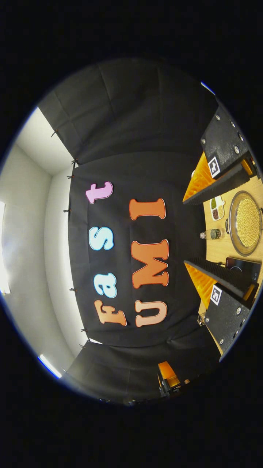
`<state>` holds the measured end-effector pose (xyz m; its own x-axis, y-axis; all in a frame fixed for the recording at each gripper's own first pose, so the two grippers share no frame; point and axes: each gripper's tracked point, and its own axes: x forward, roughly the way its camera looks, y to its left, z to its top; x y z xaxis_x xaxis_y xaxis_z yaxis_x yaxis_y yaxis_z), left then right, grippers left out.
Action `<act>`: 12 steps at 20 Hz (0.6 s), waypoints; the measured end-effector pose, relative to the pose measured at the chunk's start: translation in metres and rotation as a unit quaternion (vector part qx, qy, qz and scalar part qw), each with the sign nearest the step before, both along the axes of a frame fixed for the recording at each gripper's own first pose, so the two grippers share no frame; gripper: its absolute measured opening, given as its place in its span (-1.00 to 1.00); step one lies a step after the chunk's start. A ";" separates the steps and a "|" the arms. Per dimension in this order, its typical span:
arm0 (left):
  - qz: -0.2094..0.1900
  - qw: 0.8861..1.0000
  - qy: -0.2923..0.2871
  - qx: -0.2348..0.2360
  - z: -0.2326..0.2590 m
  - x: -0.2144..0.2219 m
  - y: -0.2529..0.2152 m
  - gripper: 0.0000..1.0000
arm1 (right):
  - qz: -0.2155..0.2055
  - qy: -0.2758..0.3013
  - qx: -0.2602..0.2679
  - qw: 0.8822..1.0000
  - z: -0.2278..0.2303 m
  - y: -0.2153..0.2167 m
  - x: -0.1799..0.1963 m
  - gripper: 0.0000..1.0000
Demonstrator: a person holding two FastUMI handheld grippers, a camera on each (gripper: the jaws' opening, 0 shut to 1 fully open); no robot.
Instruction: First push the handle of the pot to place it horizontally, then grasp the pot with both hands and set it on the induction cooktop.
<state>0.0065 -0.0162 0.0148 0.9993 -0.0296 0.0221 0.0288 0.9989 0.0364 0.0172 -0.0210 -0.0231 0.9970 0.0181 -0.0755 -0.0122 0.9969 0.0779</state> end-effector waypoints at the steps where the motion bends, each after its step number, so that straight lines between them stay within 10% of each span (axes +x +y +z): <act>1: -0.005 1.000 0.001 -0.001 0.000 0.000 -0.005 0.96 | -0.002 0.002 -0.001 1.000 -0.003 -0.002 0.000 0.82; 12: -0.020 1.000 0.008 0.004 -0.004 0.002 -0.026 0.99 | 0.005 0.012 -0.004 1.000 -0.016 -0.005 0.000 -0.32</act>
<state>0.0082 -0.0423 0.0110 0.9975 -0.0699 0.0056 0.0696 0.9966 0.0444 0.0174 -0.0262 -0.0390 0.9947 0.0280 -0.0988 -0.0211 0.9973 0.0699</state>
